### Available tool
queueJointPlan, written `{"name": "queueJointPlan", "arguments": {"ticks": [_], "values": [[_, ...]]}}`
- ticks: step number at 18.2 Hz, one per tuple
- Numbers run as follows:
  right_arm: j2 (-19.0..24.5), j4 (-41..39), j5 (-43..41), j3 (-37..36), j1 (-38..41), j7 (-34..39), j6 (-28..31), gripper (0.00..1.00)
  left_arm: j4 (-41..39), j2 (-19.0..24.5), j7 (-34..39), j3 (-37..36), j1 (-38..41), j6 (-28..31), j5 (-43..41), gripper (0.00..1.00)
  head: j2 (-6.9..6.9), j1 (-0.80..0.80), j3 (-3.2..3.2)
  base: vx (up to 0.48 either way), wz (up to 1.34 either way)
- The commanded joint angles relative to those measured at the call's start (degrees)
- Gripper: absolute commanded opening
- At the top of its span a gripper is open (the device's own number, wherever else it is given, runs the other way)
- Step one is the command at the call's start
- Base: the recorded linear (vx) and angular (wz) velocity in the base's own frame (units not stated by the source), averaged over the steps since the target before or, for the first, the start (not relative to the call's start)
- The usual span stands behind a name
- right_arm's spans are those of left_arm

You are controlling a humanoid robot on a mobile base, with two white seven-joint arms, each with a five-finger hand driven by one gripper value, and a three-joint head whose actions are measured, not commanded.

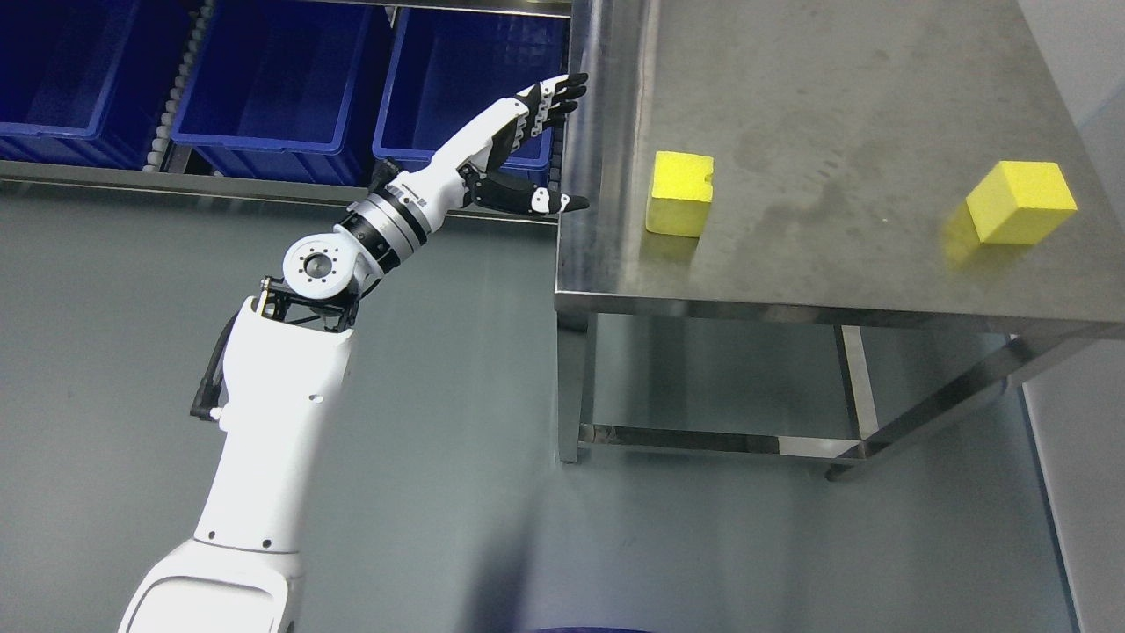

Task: Move yellow foam block to right shelf middle
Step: 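Reach the left hand toward the yellow foam cube nearer the robot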

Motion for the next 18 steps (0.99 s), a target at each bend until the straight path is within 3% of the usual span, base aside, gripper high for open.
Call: {"name": "queueJointPlan", "arguments": {"ticks": [1, 7, 18], "values": [[-1.0, -1.0, 0.2, -0.7, 1.4, 0.0, 0.0, 1.00, 11.5, -0.1, -1.5, -8.9, -4.2, -0.2, -0.9, 1.00, 0.00, 0.00, 0.00, 0.053, 0.22], [-1.0, -1.0, 0.2, -0.7, 1.4, 0.0, 0.0, 1.00, 11.2, -0.1, -3.2, -11.5, -6.0, -0.7, 4.0, 1.00, 0.00, 0.00, 0.00, 0.056, 0.11], [-1.0, -1.0, 0.2, -0.7, 1.3, 0.0, 0.0, 1.00, 14.2, -0.1, -4.0, -17.3, -8.4, -0.4, 3.9, 0.98, 0.00, 0.00, 0.00, 0.008, -0.10]]}}
